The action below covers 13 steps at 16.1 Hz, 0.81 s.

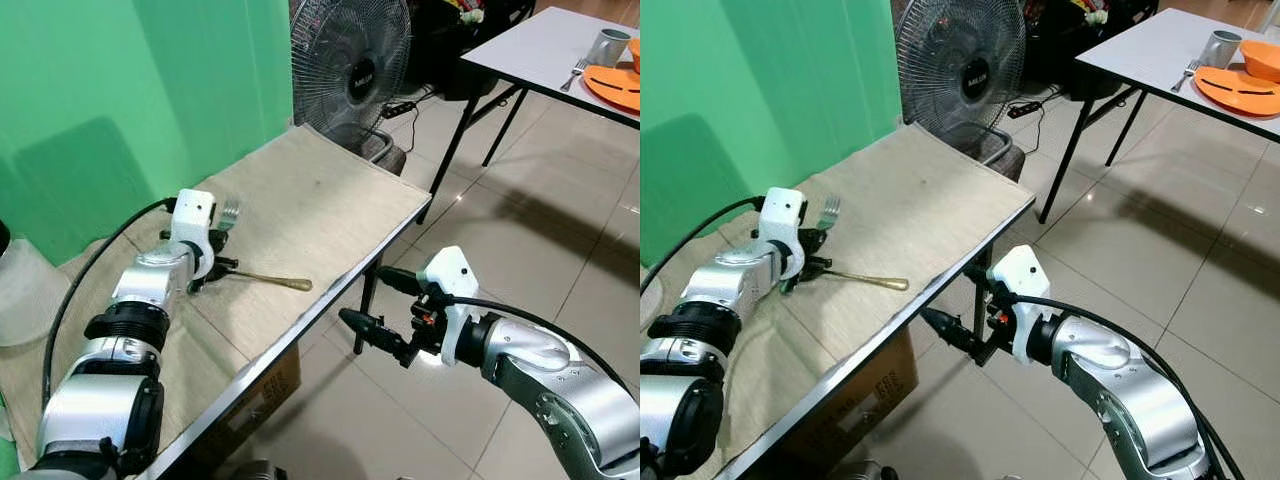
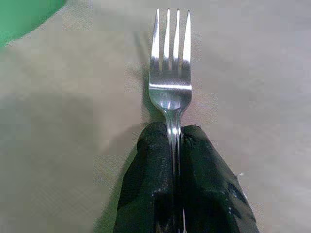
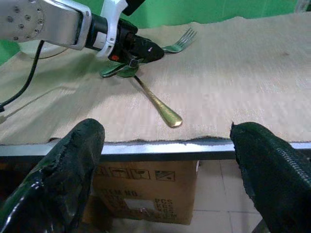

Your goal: Setting the table

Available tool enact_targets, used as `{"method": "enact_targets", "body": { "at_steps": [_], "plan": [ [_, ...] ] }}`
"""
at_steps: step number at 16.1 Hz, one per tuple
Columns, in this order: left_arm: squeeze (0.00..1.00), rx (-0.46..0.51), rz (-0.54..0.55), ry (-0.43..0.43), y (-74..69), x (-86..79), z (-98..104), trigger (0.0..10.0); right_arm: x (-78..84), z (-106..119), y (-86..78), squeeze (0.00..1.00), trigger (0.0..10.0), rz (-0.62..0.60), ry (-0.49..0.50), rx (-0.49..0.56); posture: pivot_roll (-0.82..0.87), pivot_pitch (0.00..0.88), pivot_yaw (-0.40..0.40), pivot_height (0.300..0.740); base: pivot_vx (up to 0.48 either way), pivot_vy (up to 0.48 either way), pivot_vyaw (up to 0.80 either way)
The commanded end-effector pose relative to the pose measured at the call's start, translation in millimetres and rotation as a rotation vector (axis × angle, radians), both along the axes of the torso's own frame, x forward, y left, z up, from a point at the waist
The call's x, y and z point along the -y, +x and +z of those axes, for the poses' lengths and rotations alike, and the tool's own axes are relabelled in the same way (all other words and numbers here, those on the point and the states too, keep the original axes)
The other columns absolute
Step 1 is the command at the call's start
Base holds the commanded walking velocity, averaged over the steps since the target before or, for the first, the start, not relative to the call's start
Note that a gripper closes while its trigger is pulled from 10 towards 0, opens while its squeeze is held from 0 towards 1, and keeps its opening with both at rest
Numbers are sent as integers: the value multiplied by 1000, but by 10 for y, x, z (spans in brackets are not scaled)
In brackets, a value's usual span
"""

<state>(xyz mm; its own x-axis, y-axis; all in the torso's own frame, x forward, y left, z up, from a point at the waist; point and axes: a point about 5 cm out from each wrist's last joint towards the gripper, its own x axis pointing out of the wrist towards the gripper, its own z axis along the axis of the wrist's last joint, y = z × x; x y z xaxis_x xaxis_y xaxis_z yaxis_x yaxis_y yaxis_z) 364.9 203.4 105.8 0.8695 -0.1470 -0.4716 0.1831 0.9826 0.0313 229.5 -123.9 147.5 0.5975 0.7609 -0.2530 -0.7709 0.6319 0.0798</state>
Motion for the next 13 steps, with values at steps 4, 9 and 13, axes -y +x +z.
{"method": "enact_targets", "body": {
  "at_steps": [4, 9, 13],
  "plan": [
    [0, 254, -142, -130, -32, 368, 463, 4353, 191, 87, 166, 0, 10000, -247, 24, 72, 25, 14, 52, 740, 0, 0, 0],
    [0, 449, -178, -123, -413, 633, 728, 10000, 294, 67, 206, 0, 10000, -555, 115, 116, 27, 0, 37, 740, 0, 0, 0],
    [0, 428, -174, -75, -649, 684, 552, 10000, 375, 96, 205, 0, 10000, -685, 243, 139, 20, 0, 38, 740, 0, 0, 0]
  ]
}}
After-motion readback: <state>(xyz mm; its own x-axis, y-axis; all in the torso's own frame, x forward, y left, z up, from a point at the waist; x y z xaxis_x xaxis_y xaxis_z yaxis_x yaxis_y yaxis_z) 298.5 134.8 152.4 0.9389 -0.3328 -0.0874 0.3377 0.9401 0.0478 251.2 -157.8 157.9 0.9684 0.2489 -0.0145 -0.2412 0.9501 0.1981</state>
